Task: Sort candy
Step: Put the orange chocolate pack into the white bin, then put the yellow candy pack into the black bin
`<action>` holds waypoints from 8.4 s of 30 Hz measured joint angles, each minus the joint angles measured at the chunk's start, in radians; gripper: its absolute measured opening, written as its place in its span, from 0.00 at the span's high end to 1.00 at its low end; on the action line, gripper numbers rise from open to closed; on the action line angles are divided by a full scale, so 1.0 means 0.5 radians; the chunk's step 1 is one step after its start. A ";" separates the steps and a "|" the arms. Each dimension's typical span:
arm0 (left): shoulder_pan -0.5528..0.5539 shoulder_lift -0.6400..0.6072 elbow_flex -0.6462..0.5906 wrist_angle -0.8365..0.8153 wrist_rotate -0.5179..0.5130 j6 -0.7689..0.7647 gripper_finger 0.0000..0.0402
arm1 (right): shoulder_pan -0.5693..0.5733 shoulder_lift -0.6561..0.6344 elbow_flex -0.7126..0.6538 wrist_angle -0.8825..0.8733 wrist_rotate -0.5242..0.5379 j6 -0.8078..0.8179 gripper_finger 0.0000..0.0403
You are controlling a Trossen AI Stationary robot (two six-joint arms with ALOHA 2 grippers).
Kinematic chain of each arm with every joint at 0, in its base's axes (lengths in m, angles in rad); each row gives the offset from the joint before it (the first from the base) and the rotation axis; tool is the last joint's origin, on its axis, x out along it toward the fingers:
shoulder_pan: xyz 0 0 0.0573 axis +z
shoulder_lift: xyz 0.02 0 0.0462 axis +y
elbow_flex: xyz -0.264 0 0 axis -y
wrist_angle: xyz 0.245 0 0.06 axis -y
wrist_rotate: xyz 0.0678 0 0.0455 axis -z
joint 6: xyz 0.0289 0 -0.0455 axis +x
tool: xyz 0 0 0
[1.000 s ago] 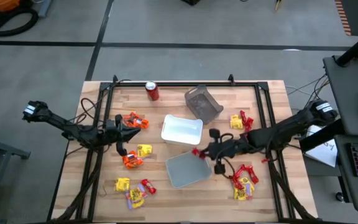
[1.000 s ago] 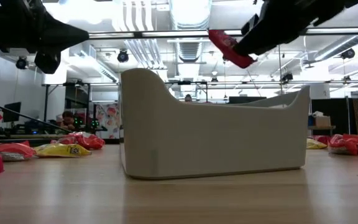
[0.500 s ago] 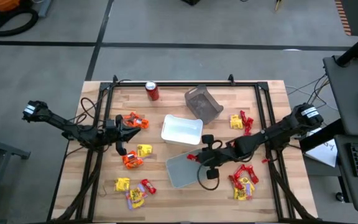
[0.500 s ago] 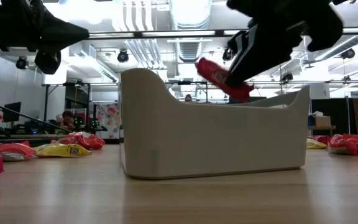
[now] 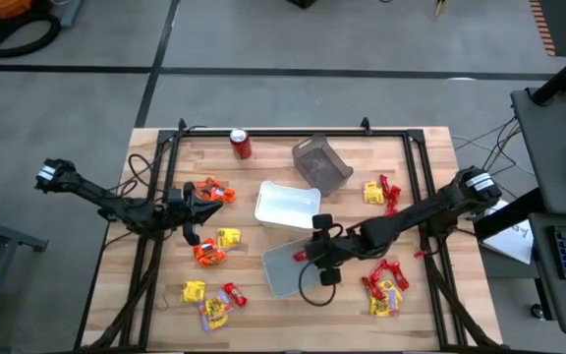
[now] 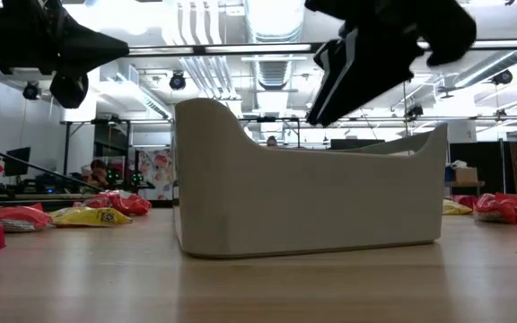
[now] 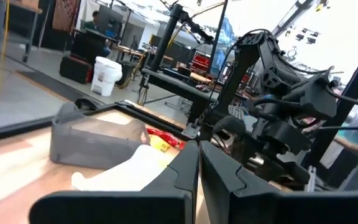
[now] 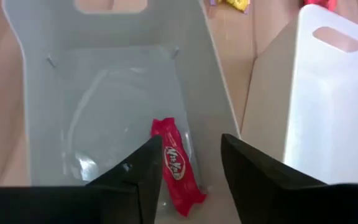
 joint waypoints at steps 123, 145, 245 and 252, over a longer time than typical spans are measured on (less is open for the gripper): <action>0.571 1.648 1.000 -0.009 0.716 0.204 1.00 | 0.118 -0.483 -0.426 0.259 0.160 0.351 0.68; 0.650 1.879 1.044 -0.072 0.667 -0.061 0.94 | 0.117 -0.484 -0.426 0.255 0.160 0.438 0.68; 1.199 0.888 0.983 -1.008 1.113 0.753 0.71 | -1.151 -1.064 -0.985 -0.430 -0.052 1.473 0.97; 1.190 0.888 0.983 -0.891 1.211 0.534 0.71 | -0.900 -1.266 -0.976 -0.418 -0.050 1.363 0.97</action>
